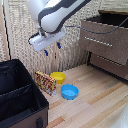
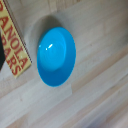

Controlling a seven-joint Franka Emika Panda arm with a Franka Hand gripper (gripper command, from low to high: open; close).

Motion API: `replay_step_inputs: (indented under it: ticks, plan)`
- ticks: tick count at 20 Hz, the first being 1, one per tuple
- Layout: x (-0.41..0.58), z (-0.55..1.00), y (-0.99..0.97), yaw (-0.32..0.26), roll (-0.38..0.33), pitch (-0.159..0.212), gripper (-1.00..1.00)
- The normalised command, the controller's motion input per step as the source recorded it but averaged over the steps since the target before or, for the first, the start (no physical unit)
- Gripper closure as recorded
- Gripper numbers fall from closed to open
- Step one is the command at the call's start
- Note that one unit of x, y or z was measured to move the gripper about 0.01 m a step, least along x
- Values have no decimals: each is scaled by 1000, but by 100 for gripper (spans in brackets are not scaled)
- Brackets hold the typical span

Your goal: Locate and clasp the grip of the topmost drawer. Steadily and circumspectly yank the drawer open. Discover and seize the nutrition bar using your clamp. Deposit the nutrition bar in the accessible drawer. Unclench the nutrition bar.

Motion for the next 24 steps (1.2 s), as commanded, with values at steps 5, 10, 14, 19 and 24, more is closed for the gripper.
replay_step_inputs:
  ticks: [5, 10, 14, 19, 24]
  plan:
    - [354, -185, 41, 167, 219, 118, -100]
    - [346, -288, 222, 180, 179, 142, -100]
    - [257, -380, 383, 100, 60, 60, -100]
    - [50, -350, 441, 14, -13, 6, -100]
    - [-23, -381, 450, 0, -42, 13, -100]
